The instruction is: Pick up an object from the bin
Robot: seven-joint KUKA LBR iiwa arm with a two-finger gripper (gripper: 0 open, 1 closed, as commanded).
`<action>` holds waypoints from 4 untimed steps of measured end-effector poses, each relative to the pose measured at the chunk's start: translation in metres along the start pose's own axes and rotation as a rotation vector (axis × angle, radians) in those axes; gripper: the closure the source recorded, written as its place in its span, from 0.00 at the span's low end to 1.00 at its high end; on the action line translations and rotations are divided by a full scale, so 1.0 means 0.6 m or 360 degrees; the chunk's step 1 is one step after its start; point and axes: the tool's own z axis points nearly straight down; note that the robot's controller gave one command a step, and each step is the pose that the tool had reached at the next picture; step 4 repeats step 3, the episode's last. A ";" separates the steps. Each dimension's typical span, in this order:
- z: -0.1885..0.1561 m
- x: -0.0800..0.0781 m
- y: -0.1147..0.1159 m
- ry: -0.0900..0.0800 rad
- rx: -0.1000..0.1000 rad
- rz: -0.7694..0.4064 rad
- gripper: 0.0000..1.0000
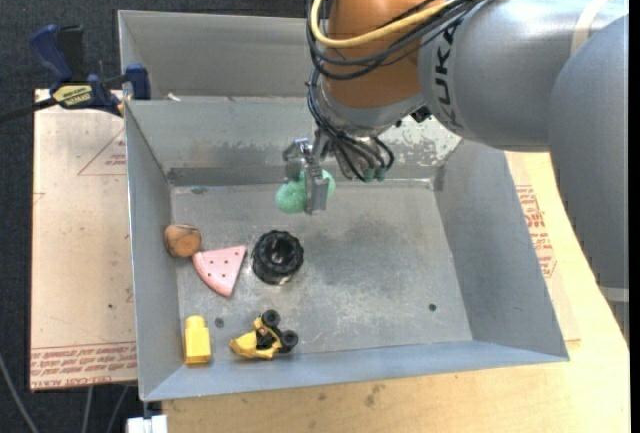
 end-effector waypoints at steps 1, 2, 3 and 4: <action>0.000 0.000 0.000 0.0000 0.0000 0.0000 1.00; -0.169 0.018 -0.028 -0.0001 0.0001 0.0013 1.00; -0.169 0.018 -0.028 -0.0001 0.0001 0.0013 1.00; -0.169 0.018 -0.028 -0.0001 0.0001 0.0013 1.00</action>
Offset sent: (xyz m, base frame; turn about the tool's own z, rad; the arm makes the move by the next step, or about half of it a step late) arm -0.0082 -0.0192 0.1009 0.0074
